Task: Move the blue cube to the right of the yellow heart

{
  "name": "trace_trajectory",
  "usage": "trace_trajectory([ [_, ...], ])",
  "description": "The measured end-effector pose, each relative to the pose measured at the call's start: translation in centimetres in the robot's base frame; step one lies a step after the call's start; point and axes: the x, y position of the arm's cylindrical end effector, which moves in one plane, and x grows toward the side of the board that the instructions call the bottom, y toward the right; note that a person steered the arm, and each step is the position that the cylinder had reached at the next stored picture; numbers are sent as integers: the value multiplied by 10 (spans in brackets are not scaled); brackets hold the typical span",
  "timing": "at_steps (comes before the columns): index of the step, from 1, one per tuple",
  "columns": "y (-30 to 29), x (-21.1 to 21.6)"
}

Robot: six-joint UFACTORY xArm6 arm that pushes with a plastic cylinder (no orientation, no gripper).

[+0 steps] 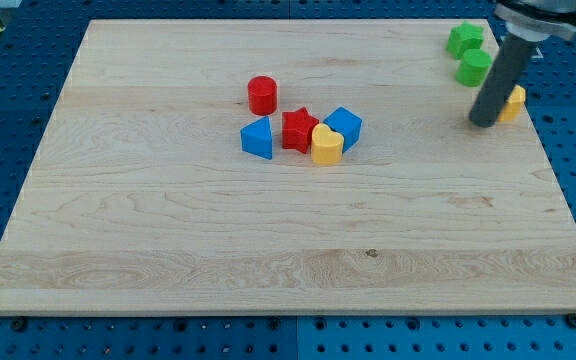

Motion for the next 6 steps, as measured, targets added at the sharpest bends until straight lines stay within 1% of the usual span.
trace_trajectory([
  [1,-75,-3],
  [2,-165,-6],
  [3,-205,-12],
  [4,-210,0],
  [5,-199,12],
  [6,-171,12],
])
